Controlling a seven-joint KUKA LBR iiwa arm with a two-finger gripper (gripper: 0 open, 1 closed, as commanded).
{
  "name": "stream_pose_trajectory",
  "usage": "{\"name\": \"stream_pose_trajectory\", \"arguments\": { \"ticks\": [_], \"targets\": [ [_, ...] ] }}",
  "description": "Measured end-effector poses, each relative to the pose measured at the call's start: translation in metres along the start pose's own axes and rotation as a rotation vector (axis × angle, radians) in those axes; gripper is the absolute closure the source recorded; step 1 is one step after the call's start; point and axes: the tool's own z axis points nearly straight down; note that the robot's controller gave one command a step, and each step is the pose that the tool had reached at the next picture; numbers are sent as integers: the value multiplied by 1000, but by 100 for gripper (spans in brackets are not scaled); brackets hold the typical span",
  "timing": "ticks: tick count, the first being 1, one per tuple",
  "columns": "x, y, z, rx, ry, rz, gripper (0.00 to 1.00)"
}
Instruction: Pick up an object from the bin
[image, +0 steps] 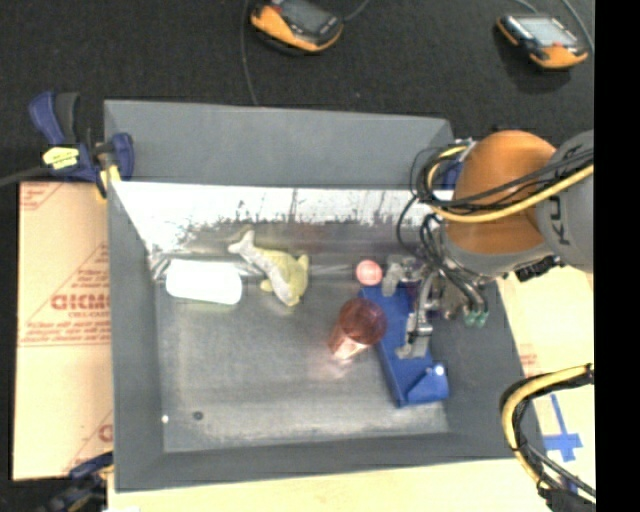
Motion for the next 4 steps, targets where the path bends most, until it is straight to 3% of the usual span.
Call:
{"name": "stream_pose_trajectory", "arguments": {
  "ticks": [1,2,3,4],
  "targets": [
    [-2,0,-5,1,-8,-2,0],
    [-12,17,-82,-1,-6,6,0],
    [-39,44,-53,-1,-16,116,0],
    [-1,-3,-5,-3,-16,208,0]
  ]
}}
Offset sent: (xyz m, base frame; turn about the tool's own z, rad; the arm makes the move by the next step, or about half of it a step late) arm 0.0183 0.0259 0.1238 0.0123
